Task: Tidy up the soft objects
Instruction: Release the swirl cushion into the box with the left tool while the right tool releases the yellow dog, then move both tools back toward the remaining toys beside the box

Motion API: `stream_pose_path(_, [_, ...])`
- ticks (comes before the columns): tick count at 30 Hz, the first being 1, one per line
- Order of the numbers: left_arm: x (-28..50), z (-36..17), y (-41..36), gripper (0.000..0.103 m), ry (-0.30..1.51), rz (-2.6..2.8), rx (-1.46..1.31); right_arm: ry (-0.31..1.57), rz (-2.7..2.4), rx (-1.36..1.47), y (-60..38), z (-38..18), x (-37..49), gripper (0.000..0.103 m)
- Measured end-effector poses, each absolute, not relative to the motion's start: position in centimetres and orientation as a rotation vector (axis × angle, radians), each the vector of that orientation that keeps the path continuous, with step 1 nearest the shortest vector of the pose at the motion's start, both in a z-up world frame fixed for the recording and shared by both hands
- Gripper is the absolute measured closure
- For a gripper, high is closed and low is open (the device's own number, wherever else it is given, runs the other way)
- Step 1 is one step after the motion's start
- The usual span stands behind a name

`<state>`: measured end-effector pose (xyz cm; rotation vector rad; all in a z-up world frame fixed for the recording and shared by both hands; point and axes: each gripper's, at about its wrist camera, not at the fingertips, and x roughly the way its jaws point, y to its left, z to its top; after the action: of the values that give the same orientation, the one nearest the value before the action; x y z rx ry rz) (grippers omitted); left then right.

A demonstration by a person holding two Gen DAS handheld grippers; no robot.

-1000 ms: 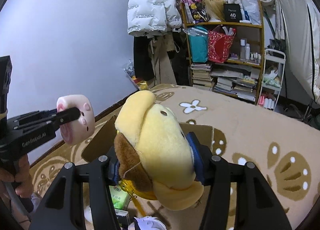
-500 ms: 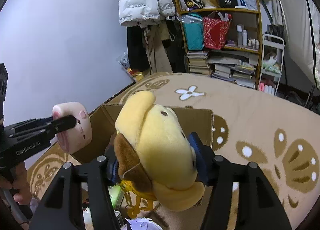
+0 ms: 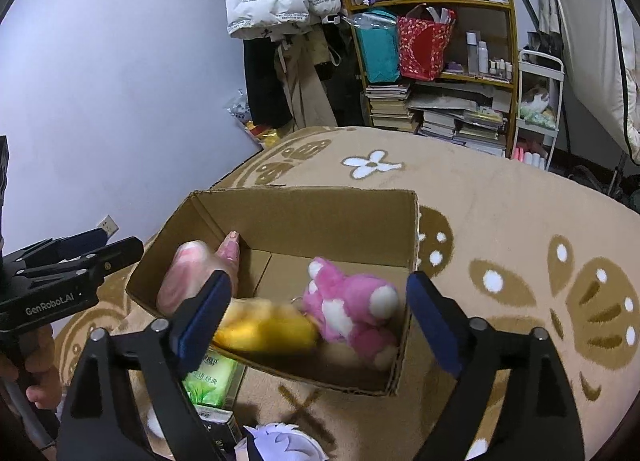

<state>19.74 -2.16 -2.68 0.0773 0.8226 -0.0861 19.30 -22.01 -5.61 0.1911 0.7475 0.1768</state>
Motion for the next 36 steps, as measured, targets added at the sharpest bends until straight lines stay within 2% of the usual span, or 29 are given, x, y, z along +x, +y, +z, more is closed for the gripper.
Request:
stream_pose_path(3, [19.1, -2.2, -2.2, 0.007, 0.794, -0.058, 0.12, 0.752, 0.177, 0.205, -22.1, -5.5, 19.0, 0.0])
stream_pose_path(6, [18.5, -1.7, -1.9, 0.002, 0.781, -0.049, 0.122, 0.73, 0.17, 0.213, -22.2, -5.0, 18.4, 0.0])
stream_pose_path(25, [13.1, -0.8, 0.4, 0.002, 0.856, -0.049, 0.077, 0.665, 0.162, 0.259, -22.6, -1.8, 13.1, 0.0])
stream_pose_path(36, [10.1, -1.8, 1.5, 0.002, 0.887, -0.048, 0.065, 0.684, 0.172, 0.288, -21.5, -2.3, 9.8, 0.0])
